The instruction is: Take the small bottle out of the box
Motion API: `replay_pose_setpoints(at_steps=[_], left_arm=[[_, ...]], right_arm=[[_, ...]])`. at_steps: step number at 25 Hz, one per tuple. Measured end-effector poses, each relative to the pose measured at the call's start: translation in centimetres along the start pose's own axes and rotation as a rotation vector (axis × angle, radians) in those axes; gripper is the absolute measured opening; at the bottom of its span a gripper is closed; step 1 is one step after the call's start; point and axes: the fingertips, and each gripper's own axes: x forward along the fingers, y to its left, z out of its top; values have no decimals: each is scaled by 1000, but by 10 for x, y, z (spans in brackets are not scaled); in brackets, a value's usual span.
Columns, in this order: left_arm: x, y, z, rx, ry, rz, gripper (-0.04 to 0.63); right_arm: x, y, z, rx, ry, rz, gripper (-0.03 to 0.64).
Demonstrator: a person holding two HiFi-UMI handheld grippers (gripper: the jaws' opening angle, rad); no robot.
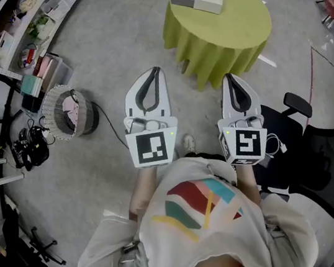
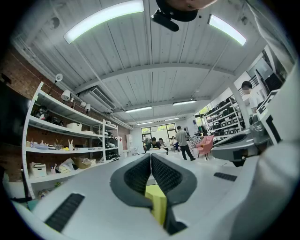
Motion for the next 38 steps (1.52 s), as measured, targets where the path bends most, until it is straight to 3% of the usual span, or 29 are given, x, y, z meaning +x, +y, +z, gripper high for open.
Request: replay_pose_setpoints(at_steps=[22,38], left_arm=[[10,-11,0,2,16,30,15],[58,-18,3,-42,-43,41,15]], right_arm=[[3,-15,-3,28,-29,40,5],[31,-41,4,-20,-54,107,5]])
